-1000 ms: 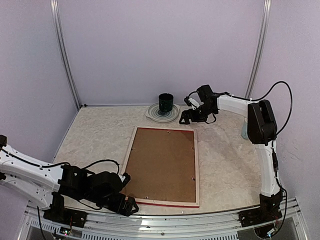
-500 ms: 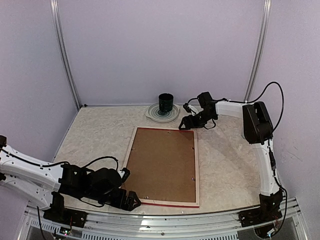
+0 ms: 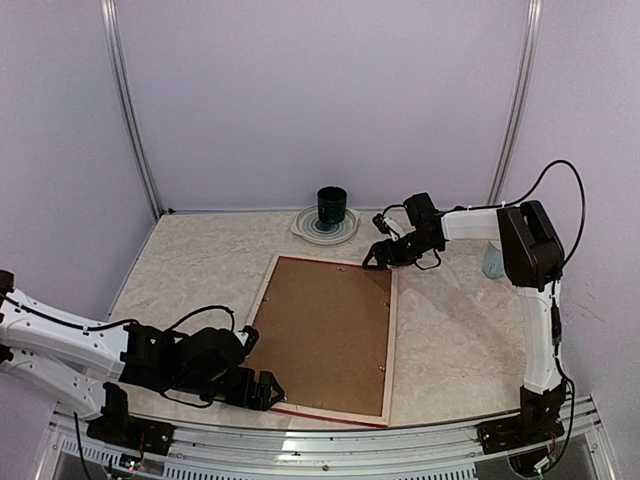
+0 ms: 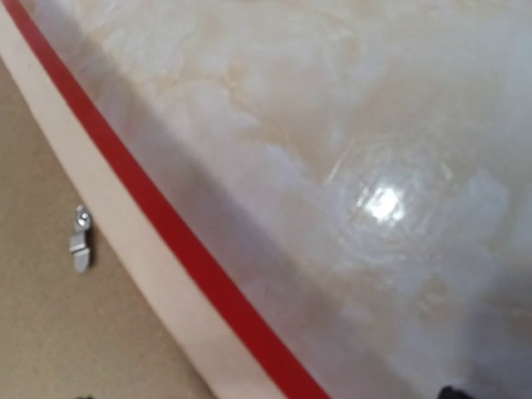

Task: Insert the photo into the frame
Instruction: Rotate the photo frame at the center of the board.

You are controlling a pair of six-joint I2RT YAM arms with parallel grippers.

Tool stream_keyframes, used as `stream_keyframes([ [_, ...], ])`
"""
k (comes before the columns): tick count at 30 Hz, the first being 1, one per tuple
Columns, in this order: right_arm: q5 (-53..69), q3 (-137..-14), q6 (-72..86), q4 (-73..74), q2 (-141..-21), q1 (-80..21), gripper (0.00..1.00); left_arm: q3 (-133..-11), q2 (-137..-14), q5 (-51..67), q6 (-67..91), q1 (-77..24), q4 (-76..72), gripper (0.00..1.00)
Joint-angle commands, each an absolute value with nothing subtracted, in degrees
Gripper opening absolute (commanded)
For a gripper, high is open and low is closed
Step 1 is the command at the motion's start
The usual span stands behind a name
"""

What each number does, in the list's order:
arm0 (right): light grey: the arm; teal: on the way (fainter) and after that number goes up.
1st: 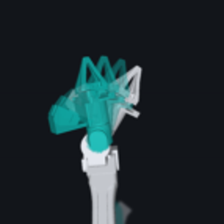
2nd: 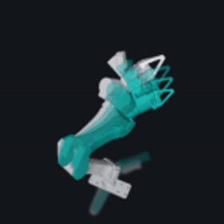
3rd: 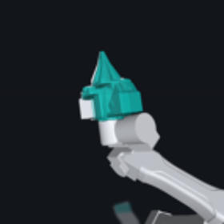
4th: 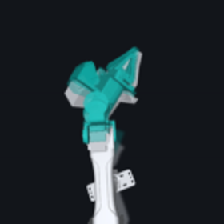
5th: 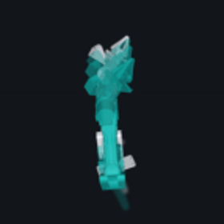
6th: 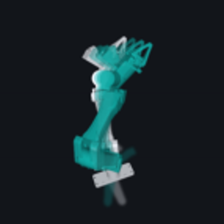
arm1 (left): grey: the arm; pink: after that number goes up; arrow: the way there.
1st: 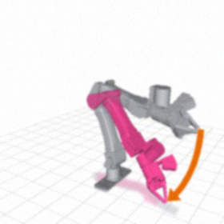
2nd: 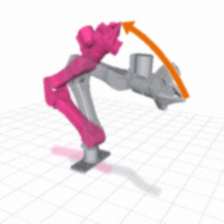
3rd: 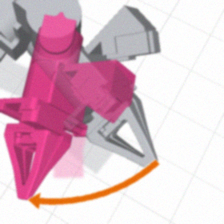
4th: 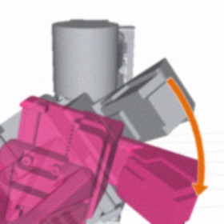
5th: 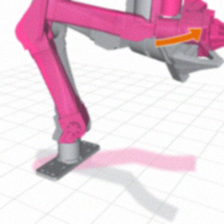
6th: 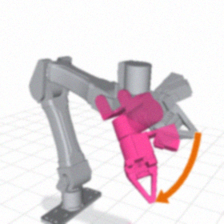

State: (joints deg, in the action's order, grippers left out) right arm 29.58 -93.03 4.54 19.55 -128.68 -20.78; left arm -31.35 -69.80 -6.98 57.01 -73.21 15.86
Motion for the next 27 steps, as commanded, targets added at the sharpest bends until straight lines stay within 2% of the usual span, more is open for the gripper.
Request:
stream_keyframes([
  [1,25.9,-90.4,6.1,23.3,-129.3,-20.7,0.89,-34.3,-67.5,-9.0,56.7,-73.2,20.0,0.99],
  [7,24.7,-90.1,5.9,23.5,-129.1,-20.8,0.9,-34.3,-59.0,-4.5,61.9,-76.0,28.1,0.99],
  [11,24.6,-90.7,6.0,23.4,-129.1,-20.7,0.9,-32.8,-57.5,-3.4,65.3,-79.4,31.5,0.99],
  [19,25.3,-91.3,5.9,23.8,-129.1,-20.7,0.9,-29.3,-64.9,-3.5,65.7,-80.8,25.4,0.99],
  [27,26.3,-90.0,5.7,24.0,-128.4,-20.7,0.89,-29.5,-70.7,-5.8,63.1,-75.6,19.2,0.99],
])
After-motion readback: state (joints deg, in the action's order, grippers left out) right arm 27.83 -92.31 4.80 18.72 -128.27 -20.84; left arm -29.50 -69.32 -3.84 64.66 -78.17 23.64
